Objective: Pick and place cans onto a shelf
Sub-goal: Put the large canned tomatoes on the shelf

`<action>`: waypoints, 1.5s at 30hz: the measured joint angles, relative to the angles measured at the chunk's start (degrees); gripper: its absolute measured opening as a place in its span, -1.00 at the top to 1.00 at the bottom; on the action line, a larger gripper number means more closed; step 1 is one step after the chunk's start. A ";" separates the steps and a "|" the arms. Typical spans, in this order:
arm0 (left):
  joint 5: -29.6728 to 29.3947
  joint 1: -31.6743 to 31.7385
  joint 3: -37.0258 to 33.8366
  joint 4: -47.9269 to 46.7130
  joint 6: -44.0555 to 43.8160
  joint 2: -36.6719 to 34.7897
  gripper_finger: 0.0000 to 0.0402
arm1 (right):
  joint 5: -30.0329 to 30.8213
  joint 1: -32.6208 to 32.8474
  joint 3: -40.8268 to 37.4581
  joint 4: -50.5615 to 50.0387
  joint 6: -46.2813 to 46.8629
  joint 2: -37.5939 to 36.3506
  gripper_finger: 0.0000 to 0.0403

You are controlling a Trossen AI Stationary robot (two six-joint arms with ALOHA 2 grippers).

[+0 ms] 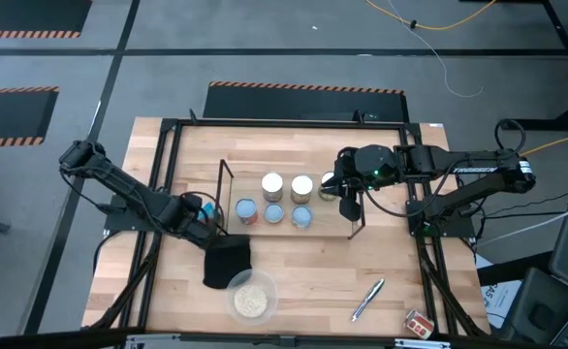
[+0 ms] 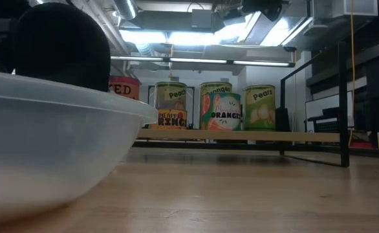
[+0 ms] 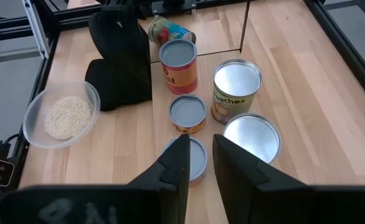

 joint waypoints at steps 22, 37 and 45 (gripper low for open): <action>-9.51 -2.39 -9.25 11.93 -8.08 0.02 0.32 | 0.00 0.00 0.00 0.02 0.03 0.00 0.63; -10.40 -2.37 -9.97 11.92 -12.02 0.02 0.32 | 0.00 -0.01 0.00 0.02 0.03 -0.02 0.63; -10.38 -2.42 -14.82 17.45 -13.90 0.00 0.50 | 0.00 -0.01 0.00 0.02 0.03 0.00 0.63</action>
